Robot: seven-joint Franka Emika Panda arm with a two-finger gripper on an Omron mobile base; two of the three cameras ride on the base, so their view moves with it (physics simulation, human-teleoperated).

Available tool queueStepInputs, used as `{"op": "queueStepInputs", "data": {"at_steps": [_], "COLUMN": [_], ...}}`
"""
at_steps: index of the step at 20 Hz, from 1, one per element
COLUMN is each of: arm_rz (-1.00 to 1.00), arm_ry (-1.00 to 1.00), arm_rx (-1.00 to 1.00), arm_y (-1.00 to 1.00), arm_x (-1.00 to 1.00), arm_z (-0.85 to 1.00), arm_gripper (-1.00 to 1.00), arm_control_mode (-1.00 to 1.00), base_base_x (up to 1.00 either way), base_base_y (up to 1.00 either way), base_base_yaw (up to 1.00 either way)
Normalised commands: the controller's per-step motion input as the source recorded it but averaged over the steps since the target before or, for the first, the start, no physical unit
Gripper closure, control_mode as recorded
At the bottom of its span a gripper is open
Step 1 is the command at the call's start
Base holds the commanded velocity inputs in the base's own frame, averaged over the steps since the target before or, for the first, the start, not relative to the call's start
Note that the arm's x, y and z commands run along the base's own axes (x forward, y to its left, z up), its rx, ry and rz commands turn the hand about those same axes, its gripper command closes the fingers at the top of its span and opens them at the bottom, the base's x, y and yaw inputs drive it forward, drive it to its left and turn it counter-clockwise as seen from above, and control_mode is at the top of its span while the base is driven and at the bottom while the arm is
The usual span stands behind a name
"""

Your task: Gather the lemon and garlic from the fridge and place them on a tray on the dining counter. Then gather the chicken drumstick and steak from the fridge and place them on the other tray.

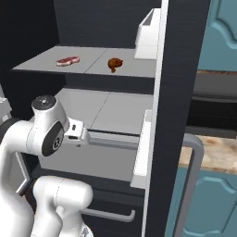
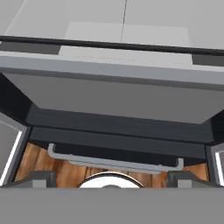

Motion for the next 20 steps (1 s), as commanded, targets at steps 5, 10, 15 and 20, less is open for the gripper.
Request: {"op": "queueStepInputs", "data": {"at_steps": [5, 10, 15, 20], "arm_rz": [0.0, 0.0, -0.05, -0.11], "arm_ry": [-0.18, -0.12, -0.08, -0.09], "arm_rx": [-0.11, -0.09, -0.03, 0.0], "arm_y": [-0.03, -0.21, -0.26, -0.17], "arm_x": [0.0, 0.04, 0.34, 0.39], "arm_z": [0.98, 0.87, 0.82, 0.69], "arm_gripper": [-1.0, -1.0, -1.0, -1.0], "arm_control_mode": [-1.0, -1.0, -1.0, -1.0], "base_base_x": [0.0, 0.0, 0.0, 0.0], "base_base_y": [0.0, 0.0, 0.0, 0.0], "base_base_yaw": [0.0, 0.0, 0.0, 0.0]}}
